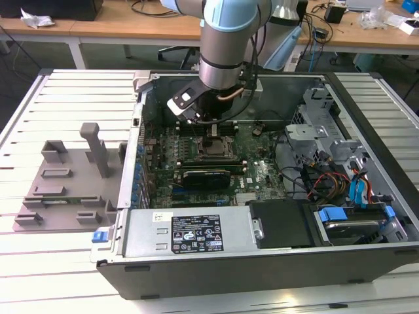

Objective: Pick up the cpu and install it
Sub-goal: 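Close the cpu cover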

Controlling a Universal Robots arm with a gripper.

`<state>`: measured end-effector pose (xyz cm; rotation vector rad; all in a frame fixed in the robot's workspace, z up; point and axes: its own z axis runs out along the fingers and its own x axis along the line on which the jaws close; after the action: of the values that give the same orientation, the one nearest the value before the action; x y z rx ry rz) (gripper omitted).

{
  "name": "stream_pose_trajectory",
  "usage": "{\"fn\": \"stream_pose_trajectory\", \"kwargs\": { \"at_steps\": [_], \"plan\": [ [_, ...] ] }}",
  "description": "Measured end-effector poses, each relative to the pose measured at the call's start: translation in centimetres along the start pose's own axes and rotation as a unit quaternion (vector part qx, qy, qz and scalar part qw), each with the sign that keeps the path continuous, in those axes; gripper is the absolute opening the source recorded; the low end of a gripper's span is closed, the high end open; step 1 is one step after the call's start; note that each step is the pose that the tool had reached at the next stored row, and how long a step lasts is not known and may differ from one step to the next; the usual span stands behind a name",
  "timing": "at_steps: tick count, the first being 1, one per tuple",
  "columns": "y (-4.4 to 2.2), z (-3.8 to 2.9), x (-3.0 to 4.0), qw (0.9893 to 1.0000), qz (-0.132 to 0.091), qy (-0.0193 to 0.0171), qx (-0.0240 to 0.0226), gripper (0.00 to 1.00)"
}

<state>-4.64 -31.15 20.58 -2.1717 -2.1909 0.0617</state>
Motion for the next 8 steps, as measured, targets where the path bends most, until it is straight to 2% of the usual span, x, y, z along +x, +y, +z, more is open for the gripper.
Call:
{"fn": "stream_pose_trajectory", "kwargs": {
  "at_steps": [4,8],
  "plan": [
    [0.00,0.22,-0.01,1.0000,0.000,-0.0001,0.0004,0.11],
    [1.10,0.21,-0.02,1.0000,-0.001,-0.0002,0.0000,0.11]
  ]
}}
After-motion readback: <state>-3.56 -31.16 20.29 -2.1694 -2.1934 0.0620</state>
